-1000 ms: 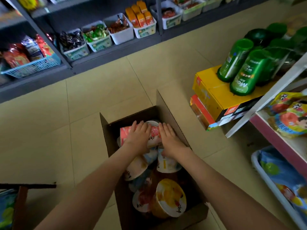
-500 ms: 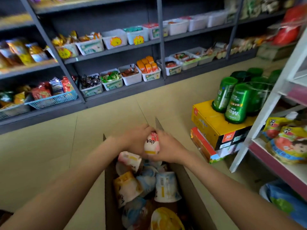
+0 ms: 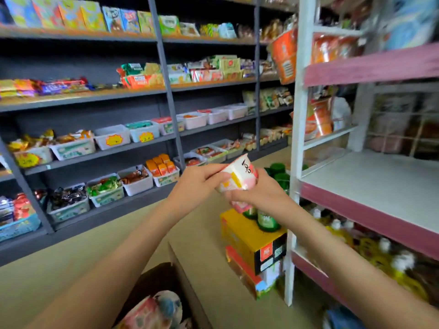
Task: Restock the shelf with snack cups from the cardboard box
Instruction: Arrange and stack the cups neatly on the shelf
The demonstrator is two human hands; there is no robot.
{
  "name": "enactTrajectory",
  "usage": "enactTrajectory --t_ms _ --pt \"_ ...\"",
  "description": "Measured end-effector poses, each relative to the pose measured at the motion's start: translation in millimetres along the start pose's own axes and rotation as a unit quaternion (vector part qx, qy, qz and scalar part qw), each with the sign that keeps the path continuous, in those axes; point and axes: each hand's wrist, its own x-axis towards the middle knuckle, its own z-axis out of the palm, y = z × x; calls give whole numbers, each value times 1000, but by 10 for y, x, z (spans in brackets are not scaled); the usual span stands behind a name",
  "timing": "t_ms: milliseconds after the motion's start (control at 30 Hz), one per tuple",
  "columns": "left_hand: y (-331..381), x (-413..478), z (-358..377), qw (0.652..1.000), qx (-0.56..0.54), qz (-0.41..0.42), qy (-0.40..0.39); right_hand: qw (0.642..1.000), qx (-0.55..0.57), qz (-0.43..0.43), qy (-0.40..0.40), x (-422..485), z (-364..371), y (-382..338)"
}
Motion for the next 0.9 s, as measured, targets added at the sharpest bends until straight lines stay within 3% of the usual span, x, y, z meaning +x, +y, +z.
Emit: enactTrajectory --t_ms 100,300,433,600,700,900 --pt "310 291 124 998 -25 50 23 1000 24 4 16 -84 -475 -175" --pt "1085 729 281 964 -200 163 62 987 150 -37 52 -377 -1269 -581" --pt "1505 925 318 928 -291 223 75 983 152 -81 59 -556 -1650 -814" --pt "1924 1182 396 893 -360 257 79 973 118 -131 150 -614 -1984 -1067" --pt "2159 1372 484 892 -367 240 111 963 118 -141 198 -577 -2189 -1219" --pt "2562 1596 543 892 -413 118 141 963 79 -134 222 -583 -2630 -1530"
